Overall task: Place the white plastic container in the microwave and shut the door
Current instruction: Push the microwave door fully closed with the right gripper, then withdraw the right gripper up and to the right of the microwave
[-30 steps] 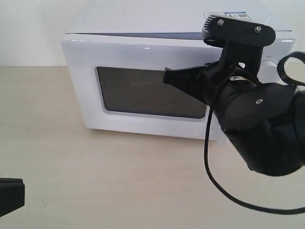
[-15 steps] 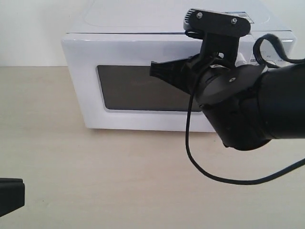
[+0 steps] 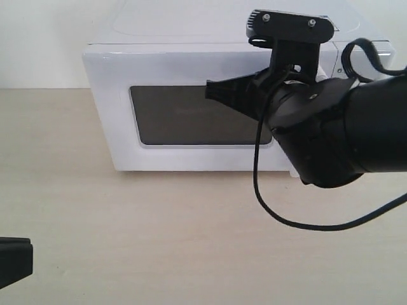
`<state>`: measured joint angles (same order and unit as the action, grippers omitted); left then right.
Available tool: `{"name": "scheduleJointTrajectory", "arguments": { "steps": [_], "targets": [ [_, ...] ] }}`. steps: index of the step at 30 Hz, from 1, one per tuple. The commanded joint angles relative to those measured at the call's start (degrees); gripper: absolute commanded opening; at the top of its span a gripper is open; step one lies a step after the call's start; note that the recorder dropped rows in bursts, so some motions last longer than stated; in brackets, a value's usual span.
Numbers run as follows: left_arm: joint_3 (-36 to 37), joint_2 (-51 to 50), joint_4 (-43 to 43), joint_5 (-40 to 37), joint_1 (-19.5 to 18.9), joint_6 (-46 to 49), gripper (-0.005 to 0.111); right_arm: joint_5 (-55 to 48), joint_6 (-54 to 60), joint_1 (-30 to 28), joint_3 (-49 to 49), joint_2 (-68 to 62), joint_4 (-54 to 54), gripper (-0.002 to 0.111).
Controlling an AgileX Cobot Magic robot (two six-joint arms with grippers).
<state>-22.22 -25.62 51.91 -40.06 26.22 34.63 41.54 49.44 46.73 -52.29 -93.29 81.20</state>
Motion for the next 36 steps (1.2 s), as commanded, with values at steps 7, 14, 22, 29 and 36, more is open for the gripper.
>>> {"name": "scheduleJointTrajectory", "arguments": {
  "steps": [7,14,22,29,36],
  "targets": [
    [0.25,0.19,0.08,0.14,0.33,-0.32,0.004,3.03,4.7,-1.54,-0.37,0.21,-2.34,0.0],
    [0.25,0.19,-0.28,1.87,0.33,-0.32,0.004,1.48,16.86,0.36,-0.37,4.66,3.24,0.0],
    [0.25,0.19,1.01,2.99,0.33,-0.32,0.004,8.77,41.26,6.68,-0.37,14.82,17.92,0.0],
    [0.25,0.19,1.46,4.15,0.33,-0.32,0.004,15.76,47.52,15.89,0.33,25.04,18.75,0.0],
    [0.25,0.19,1.46,4.98,0.33,-0.32,0.004,28.42,47.52,31.77,7.74,38.08,18.75,0.0]
  ]
}}
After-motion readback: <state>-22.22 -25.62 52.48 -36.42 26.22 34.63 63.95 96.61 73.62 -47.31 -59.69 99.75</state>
